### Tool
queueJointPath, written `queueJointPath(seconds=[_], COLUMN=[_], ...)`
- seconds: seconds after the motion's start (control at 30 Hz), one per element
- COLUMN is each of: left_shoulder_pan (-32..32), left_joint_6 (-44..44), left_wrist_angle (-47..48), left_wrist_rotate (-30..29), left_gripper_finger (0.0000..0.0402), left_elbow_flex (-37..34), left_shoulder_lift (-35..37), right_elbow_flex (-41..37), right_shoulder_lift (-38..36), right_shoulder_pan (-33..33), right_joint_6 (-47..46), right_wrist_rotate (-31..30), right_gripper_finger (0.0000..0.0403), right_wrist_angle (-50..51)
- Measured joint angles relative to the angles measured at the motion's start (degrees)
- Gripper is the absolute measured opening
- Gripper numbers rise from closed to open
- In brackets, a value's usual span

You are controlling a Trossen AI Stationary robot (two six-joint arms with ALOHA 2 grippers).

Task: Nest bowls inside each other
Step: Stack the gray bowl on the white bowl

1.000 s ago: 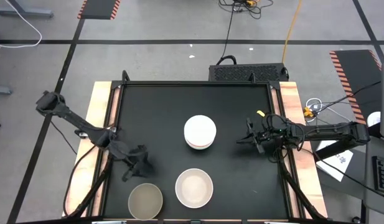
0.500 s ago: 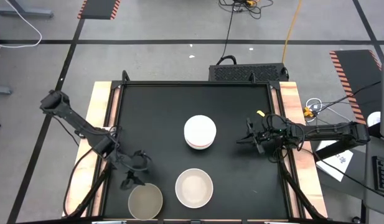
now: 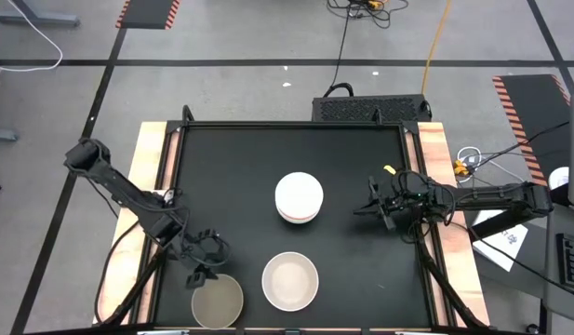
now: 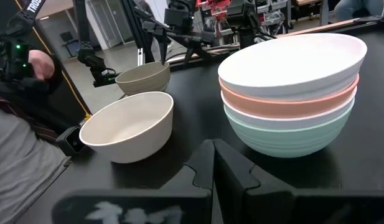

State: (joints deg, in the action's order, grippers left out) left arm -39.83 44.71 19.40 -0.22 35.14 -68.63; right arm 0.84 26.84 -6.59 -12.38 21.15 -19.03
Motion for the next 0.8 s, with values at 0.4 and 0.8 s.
queueJointPath(seconds=[0.4, 0.8], left_shoulder_pan=[0.0, 0.1], left_joint_6=[-3.3, -13.8], left_wrist_angle=[-4.2, -8.8], left_wrist_rotate=[-1.3, -1.3], left_gripper_finger=[0.0235, 0.0013], left_elbow_flex=[0.0, -0.1], left_shoulder_lift=[-4.4, -4.5], right_elbow_flex=[0.0, 0.0], right_shoulder_lift=[0.0, 0.0], right_shoulder_pan=[0.0, 0.0], right_joint_6=[0.0, 0.0], right_wrist_rotate=[0.1, 0.2], right_gripper_finger=[0.0000, 0.0000], right_wrist_angle=[0.0, 0.0])
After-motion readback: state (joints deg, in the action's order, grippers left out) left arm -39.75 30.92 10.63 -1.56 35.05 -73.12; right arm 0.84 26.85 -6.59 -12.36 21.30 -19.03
